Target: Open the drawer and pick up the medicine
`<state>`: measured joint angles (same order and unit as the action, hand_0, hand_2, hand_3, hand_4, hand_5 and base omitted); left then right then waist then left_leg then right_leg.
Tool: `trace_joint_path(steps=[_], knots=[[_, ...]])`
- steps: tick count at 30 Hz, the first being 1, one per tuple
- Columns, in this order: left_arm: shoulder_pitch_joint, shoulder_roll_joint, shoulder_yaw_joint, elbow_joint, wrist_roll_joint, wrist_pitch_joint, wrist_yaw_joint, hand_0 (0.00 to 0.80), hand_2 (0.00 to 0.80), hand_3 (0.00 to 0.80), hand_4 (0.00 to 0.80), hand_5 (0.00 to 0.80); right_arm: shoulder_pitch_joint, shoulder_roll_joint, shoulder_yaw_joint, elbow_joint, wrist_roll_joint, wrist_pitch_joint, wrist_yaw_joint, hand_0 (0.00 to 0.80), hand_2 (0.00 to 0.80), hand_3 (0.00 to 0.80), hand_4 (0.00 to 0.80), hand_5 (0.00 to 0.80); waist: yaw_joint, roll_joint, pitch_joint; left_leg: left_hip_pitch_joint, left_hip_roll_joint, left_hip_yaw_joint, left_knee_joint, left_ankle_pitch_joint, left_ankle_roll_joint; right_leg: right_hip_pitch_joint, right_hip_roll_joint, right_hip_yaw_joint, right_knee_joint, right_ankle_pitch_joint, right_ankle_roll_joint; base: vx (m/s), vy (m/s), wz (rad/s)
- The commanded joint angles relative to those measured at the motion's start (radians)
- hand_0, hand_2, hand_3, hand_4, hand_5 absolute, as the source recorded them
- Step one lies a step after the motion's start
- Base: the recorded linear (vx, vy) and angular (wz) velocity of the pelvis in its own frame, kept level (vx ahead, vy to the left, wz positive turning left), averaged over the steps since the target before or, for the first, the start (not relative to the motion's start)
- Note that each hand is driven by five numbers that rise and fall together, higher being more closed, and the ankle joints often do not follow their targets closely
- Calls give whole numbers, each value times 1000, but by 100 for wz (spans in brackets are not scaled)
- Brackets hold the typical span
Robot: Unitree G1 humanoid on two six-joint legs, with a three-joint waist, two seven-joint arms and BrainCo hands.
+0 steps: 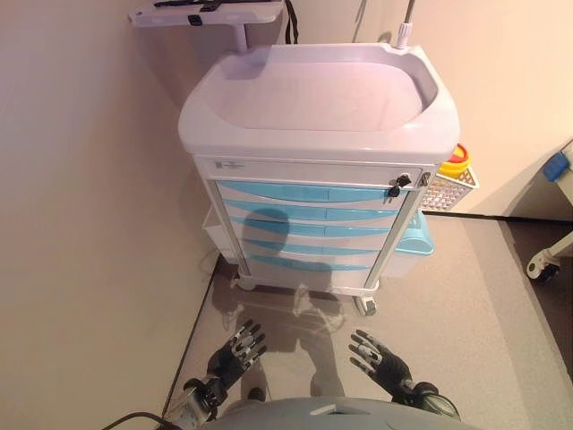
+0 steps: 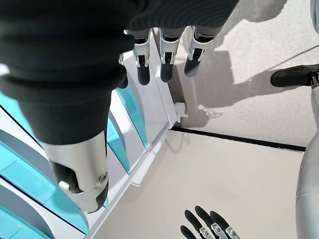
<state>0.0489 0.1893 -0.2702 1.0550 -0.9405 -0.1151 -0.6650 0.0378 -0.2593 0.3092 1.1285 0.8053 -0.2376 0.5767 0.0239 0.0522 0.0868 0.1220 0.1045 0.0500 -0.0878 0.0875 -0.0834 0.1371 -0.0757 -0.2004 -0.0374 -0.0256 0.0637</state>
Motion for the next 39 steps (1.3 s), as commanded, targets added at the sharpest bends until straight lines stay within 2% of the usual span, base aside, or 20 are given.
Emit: trace_joint_path(steps=[1, 8, 11, 15, 17, 20, 24, 39], knots=[[-72, -22, -20, 47, -14, 3, -51, 0, 0, 0, 0, 0, -56, 27, -4, -11, 36, -51, 17, 0, 0, 0, 0, 0, 2, -32, 13, -26, -62, 8, 13, -80, 4, -29, -32, -28, -6, 34, 52, 0, 0, 0], [-72, -17, -8, 30, -42, -36, -18, 0, 0, 0, 0, 0, -58, 22, -7, -18, 34, -62, 10, 0, 0, 0, 0, 0, 3, -30, 11, -26, -62, 9, 12, -78, 5, -30, -33, -28, -5, 36, 52, 0, 0, 0], [-68, -20, -7, 26, -44, -76, 9, 0, 0, 0, 0, 0, -58, 25, -7, -19, 46, -69, 18, 0, 0, 0, 0, 0, 6, -31, 12, -26, -61, 7, 13, -78, 4, -28, -33, -30, -6, 36, 51, 0, 0, 0], [-70, -19, -4, 22, -11, -174, 67, 0, 0, 0, 0, 0, -58, 25, -7, -20, 73, -64, 62, 0, 0, 0, 0, 0, 9, -33, 13, -26, -62, 4, 12, -78, 4, -27, -32, -32, -6, 35, 51, 0, 0, 0], [-72, -20, -5, 19, 8, -186, 79, 0, 0, 0, 0, 0, -55, 28, -8, -22, 83, -56, 82, 0, 0, 0, 0, 0, 10, -34, 12, -27, -62, 3, 13, -79, 4, -28, -33, -31, -7, 35, 51, 0, 0, 0], [-68, -22, -8, 26, 30, -152, 70, 0, 0, 0, 0, 0, -53, 27, -12, -12, 95, -40, 107, 0, 0, 0, 0, 0, 12, -36, 11, -26, -63, 1, 12, -80, 5, -26, -31, -31, -9, 35, 50, 0, 0, 0], [-67, -27, -11, 48, 14, -98, -5, 0, 0, 0, 0, 0, -57, 30, -21, 21, 110, -20, 147, 0, 0, 0, 0, 0, 13, -37, 12, -23, -62, 5, 14, -81, 5, -24, -32, -34, -7, 34, 51, 0, 0, 0], [-74, -30, -12, 71, -29, 39, -69, 0, 0, 0, 0, 0, -69, 30, -24, 38, 74, -9, 106, 0, 0, 0, 0, 0, 9, -29, 17, -22, -66, 5, 15, -83, 8, -25, -37, -33, -1, 31, 52, 0, 0, 0]])
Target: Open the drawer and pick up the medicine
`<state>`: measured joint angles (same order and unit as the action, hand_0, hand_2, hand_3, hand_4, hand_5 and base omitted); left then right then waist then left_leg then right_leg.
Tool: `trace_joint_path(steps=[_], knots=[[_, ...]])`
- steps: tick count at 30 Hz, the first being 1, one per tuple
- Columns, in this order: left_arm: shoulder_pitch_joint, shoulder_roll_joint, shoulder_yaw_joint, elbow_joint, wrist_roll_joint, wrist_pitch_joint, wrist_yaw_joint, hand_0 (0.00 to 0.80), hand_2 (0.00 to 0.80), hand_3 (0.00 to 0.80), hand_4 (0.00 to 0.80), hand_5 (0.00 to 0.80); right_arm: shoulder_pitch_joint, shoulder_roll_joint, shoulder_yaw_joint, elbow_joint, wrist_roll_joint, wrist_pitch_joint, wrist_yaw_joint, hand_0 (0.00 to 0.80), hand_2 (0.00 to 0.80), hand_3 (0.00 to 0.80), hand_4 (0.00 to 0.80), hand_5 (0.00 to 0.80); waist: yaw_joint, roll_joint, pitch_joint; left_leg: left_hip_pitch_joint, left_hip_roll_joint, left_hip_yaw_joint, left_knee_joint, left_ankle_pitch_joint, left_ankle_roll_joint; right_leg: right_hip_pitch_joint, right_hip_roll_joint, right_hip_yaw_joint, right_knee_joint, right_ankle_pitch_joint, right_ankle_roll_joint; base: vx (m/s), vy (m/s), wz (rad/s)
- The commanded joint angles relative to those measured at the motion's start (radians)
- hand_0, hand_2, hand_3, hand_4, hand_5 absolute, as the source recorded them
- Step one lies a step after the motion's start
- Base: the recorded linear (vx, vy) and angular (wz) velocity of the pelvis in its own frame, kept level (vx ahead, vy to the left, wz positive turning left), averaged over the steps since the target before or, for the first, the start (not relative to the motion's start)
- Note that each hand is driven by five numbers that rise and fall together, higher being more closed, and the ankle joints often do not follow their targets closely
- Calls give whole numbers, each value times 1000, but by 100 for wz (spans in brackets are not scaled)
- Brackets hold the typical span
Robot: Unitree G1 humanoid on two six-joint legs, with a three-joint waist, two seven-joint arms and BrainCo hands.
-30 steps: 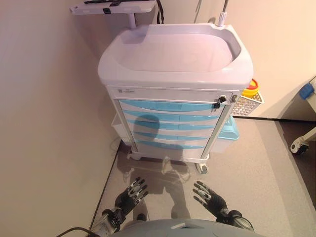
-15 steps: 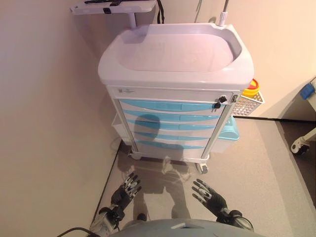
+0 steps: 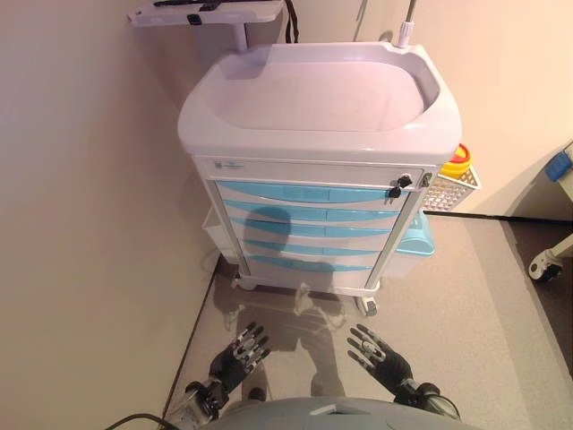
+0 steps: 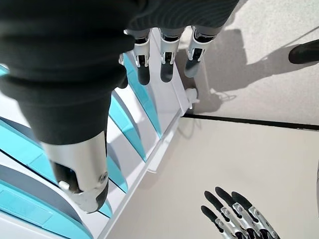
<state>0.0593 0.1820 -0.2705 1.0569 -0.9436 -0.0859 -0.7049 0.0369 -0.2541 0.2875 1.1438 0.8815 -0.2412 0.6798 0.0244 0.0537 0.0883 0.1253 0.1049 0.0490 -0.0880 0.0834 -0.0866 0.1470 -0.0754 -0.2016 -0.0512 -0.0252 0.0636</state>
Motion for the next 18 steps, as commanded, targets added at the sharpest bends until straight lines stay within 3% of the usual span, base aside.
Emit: trace_joint_path(steps=[1, 10, 14, 18], knots=[[-84, -22, -10, 71, -31, 17, -30, 0, 0, 0, 0, 0, -68, 25, -4, 24, 0, 1, 15, 0, 0, 0, 0, 0, 8, -29, 17, -26, -65, 8, 15, -78, 10, -35, -38, -33, 14, 31, 53, 0, 0, 0], [-70, -21, 4, 69, -79, 78, -25, 0, 0, 0, 0, 0, -52, 19, -18, 5, -2, 1, -26, 0, 0, 0, 0, 0, 4, -22, 40, -41, -54, -3, 25, -74, 14, -66, -57, -24, 79, 5, 54, 56, 19, 0], [-61, -27, 3, 61, -135, 102, -47, 0, 0, 0, 0, 0, -46, 12, -24, -9, 2, -9, -56, 0, 0, 0, 0, 0, -1, -22, 74, -92, -57, -18, 114, -96, 20, -117, -68, -6, 157, -23, 43, 31, 41, 2], [-83, -29, 11, 38, -225, 131, -101, 0, 0, 0, 0, 0, -68, -9, -28, -28, 12, -31, -62, 0, 0, 0, 0, 0, -7, -23, 157, -195, -74, -37, 238, -127, 28, -224, -82, 8, 285, -59, 25, -115, 69, 5]])
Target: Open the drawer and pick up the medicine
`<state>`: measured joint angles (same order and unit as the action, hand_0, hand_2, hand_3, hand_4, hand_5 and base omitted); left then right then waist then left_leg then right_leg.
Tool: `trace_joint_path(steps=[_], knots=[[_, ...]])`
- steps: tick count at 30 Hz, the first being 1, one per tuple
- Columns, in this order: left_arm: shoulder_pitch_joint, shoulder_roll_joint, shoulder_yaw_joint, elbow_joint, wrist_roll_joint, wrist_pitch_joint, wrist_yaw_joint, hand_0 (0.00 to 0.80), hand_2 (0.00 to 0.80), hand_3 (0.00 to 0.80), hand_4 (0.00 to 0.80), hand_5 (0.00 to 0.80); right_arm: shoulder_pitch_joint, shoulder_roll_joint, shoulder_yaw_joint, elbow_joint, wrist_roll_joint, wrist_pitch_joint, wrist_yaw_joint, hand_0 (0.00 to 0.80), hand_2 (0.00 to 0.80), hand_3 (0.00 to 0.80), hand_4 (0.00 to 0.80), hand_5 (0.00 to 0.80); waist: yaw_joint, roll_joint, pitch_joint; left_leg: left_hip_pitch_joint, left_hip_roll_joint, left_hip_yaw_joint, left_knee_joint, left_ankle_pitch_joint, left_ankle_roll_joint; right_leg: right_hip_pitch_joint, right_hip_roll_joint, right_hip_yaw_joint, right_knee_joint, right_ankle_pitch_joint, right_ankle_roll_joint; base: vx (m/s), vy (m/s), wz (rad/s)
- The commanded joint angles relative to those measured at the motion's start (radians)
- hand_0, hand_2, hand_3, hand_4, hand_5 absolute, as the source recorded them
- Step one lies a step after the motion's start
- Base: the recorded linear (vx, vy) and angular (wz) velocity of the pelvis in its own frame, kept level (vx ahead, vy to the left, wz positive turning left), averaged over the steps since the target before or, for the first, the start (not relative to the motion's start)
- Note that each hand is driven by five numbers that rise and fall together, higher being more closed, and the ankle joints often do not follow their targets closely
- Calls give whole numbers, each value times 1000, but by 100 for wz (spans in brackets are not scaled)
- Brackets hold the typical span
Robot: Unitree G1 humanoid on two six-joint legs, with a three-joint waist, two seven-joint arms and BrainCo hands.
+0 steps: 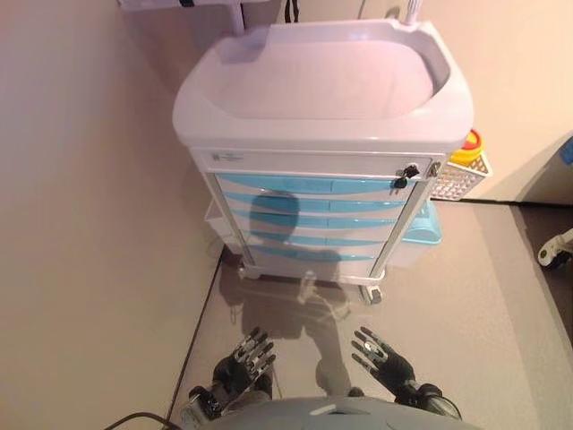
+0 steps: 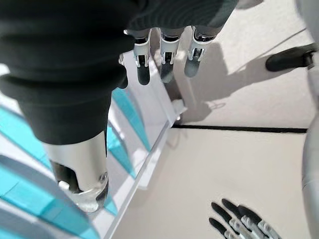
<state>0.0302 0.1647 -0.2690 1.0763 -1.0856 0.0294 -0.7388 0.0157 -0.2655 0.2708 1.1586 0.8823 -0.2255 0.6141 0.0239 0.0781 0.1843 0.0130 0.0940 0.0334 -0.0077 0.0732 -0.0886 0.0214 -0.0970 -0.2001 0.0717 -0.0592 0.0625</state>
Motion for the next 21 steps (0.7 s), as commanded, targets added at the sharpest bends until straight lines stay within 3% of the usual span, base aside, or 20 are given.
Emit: trace_joint_path(steps=[1, 10, 16, 17, 21], knots=[[-65, -9, 10, 14, -112, 31, -92, 0, 0, 0, 0, 0, -52, -3, -12, -46, 13, -57, 8, 0, 0, 0, 0, 0, -11, -46, 86, -114, -64, -23, 186, -122, 35, -141, -60, 13, 213, -38, 21, -172, 49, 7], [-164, -14, 31, -71, -283, 90, -203, 0, 0, 0, 0, 0, -58, -14, 16, -137, 43, -77, -25, 0, 0, 0, 0, 0, -38, -78, 217, -353, -94, -23, 394, -163, 65, -407, -46, 75, 427, -57, 9, -88, 17, 2], [-273, -21, 61, -135, -449, 152, -181, 0, 0, 0, 0, 0, -72, -27, 37, -201, 36, -45, -59, 0, 0, 0, 0, 0, -64, -102, 253, -474, -92, -9, 505, -188, 75, -523, -30, 107, 504, -55, 7, 9, 27, -6], [-292, -23, 69, -152, -487, 157, -181, 0, 0, 0, 0, 0, -71, -33, 44, -222, 33, -33, -71, 0, 0, 0, 0, 0, -70, -106, 262, -482, -91, -10, 537, -224, 75, -534, -26, 118, 534, -83, 13, 76, 48, -8], [-352, -22, 96, -207, -577, 156, -148, 0, 0, 0, 0, 0, -68, -46, 49, -271, 22, 3, -98, 0, 0, 0, 0, 0, -88, -113, 276, -531, -95, -9, 583, -235, 84, -585, -10, 143, 565, -77, 12, 48, 48, -12]])
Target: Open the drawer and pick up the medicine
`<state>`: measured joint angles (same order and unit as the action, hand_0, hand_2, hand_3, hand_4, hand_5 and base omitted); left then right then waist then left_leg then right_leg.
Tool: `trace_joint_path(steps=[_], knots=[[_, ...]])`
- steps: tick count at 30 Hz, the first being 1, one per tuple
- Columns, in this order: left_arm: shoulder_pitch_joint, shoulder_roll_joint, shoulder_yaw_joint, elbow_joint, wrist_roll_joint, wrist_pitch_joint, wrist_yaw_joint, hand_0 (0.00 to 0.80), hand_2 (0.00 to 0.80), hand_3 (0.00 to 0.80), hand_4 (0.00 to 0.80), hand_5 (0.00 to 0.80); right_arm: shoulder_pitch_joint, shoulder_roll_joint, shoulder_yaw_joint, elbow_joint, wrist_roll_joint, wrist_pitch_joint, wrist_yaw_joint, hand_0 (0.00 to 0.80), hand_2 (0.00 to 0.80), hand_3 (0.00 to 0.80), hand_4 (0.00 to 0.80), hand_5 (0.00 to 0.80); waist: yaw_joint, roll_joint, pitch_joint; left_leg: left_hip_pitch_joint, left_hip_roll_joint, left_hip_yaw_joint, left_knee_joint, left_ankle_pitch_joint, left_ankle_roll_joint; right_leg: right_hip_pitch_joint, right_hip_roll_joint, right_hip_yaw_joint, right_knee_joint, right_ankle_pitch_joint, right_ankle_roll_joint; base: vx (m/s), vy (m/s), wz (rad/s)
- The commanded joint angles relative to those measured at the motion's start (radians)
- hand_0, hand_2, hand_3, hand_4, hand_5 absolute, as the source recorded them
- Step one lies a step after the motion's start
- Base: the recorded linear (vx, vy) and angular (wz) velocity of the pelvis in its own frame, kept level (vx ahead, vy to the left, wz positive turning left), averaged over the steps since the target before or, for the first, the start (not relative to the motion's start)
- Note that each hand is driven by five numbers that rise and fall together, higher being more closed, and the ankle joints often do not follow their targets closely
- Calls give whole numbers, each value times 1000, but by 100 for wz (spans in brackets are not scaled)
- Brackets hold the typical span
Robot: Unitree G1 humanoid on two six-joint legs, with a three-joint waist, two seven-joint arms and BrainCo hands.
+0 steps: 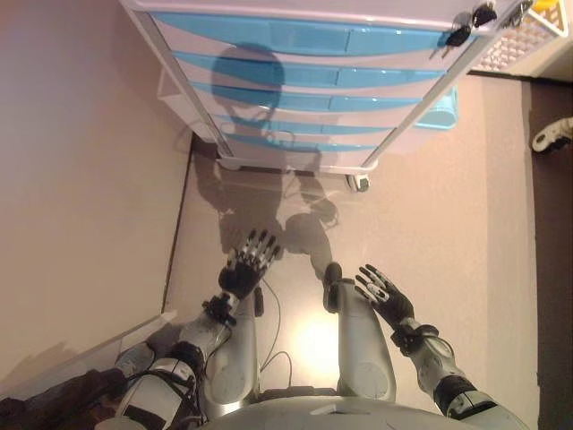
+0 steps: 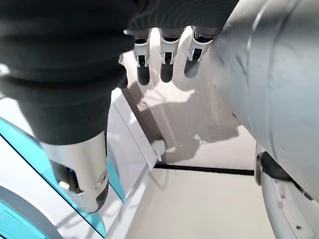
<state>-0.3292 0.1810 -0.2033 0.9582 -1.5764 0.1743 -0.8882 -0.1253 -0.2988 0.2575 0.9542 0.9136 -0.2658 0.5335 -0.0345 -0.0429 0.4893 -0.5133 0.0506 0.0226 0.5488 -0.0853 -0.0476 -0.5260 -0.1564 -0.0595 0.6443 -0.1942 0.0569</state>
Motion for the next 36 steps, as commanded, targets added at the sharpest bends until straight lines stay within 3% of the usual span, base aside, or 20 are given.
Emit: trace_joint_path(steps=[1, 9, 19, 36], knots=[[-9, -36, 39, -111, -106, 9, 20, 0, 0, 0, 0, 0, 73, -21, 65, -82, -8, 52, -19, 0, 0, 0, 0, 0, -33, 5, -23, -20, -53, 3, 40, -78, 45, -50, 53, 7, -4, 61, 18, 11, 40, -10], [-164, 32, 84, -158, -238, 3, 134, 0, 0, 0, 0, 0, 75, -56, 84, -131, -2, 85, -24, 0, 0, 0, 0, 0, -62, -8, -3, -77, -43, 12, 78, -75, 45, -105, 56, 22, 7, 84, 21, 1, 32, -4], [-383, 127, 103, -152, -395, -35, 291, 0, 0, 0, 0, 0, 65, -80, 124, -135, 27, 80, -19, 0, 0, 0, 0, 0, -95, -20, 14, -112, -27, 29, 103, -77, 38, -136, 54, 33, -8, 110, 17, -1, 3, -1], [-653, 197, 86, -193, -396, -197, 447, 0, 0, 0, 0, 0, 79, -100, 179, -111, 84, 15, 21, 0, 0, 0, 0, 0, -132, -39, 30, -122, -1, 57, 88, -83, 23, -145, 53, 37, -68, 133, 4, -4, -1, -2]])
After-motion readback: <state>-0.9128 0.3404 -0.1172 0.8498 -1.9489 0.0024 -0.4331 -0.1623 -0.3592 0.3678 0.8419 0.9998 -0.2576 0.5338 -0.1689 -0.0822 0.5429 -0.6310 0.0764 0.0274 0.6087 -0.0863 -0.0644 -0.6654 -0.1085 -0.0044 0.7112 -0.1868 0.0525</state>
